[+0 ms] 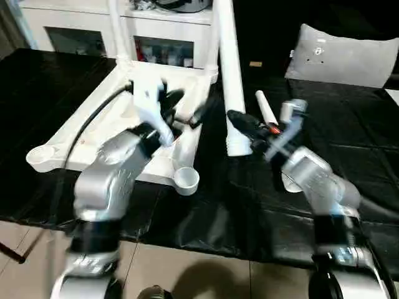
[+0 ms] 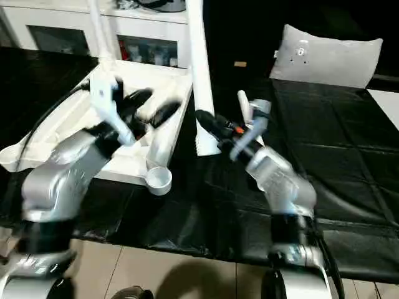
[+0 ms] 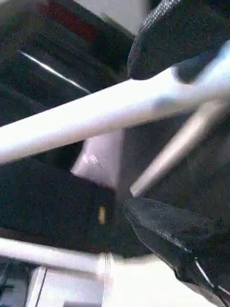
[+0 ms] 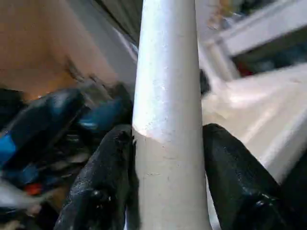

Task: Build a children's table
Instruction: Pick table leg

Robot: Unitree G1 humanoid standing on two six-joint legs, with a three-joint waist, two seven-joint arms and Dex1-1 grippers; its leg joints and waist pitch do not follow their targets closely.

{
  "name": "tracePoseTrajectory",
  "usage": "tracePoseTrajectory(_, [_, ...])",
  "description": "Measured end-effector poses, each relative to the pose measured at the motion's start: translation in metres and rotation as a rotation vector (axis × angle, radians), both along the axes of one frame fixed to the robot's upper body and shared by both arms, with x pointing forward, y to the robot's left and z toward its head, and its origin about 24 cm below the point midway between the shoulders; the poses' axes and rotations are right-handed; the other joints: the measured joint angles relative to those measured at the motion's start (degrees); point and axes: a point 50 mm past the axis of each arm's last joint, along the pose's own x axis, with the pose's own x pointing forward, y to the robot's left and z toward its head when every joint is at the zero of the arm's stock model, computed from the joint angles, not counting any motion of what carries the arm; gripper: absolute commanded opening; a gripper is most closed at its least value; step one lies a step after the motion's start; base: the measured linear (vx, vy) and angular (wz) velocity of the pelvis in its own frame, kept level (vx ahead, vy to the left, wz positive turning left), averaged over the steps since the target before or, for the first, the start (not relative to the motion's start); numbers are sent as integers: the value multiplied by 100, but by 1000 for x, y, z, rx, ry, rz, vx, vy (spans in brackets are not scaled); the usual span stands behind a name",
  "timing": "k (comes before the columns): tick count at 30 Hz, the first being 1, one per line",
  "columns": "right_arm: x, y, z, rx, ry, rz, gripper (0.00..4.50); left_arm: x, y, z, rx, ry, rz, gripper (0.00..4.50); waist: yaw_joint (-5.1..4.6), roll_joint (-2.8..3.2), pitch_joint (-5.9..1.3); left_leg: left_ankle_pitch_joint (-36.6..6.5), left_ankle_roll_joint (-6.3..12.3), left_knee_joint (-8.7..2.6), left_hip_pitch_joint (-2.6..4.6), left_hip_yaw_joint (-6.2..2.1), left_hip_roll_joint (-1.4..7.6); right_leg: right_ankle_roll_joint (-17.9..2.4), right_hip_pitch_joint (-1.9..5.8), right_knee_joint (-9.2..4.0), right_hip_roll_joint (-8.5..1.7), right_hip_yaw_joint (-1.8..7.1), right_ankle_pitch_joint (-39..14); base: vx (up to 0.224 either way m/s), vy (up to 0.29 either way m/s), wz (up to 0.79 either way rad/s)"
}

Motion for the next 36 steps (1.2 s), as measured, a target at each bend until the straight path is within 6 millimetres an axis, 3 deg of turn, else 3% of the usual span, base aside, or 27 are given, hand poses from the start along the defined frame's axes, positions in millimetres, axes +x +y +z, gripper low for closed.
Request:
tracePoseTrajectory(4, [-10, 3, 7, 51, -46, 68, 186, 3, -11, 16, -124, 20, -88, 450, 20, 26, 4, 1, 2, 0, -1, 0, -1, 0, 1, -4, -1, 1, 0, 0, 0, 0])
tracePoseTrajectory(16, [-36, 8, 9, 116, -88, 253, 186, -8, -23, 23, -281, 24, -327, 450, 18, 52, 16, 1, 4, -3, -7, 0, 0, 0, 0, -13, -1, -3, -1, 0, 0, 0])
tracePoseTrajectory(19, [-37, 8, 8, 115, -86, 256, 186, -11, -22, 26, -288, -12, -359, 450, 17, 52, 16, 1, 4, -3, -7, -1, 0, 0, 0, -13, -1, -2, -1, 0, 0, 0])
tracePoseTrajectory(21, [-37, 8, 9, 112, -93, 262, 186, -13, -21, 28, -300, -25, -375, 413, 15, 52, 16, 1, 4, -5, -7, 0, 0, 0, 0, -15, -1, -2, -1, 0, 0, 0])
tracePoseTrajectory(36, [-39, 11, 12, 92, -108, 290, 186, -18, -15, 28, -348, -32, -423, 413, 14, 52, 16, -1, 7, -14, -14, 0, -1, 0, 1, -37, 0, -4, -1, 0, 0, 0])
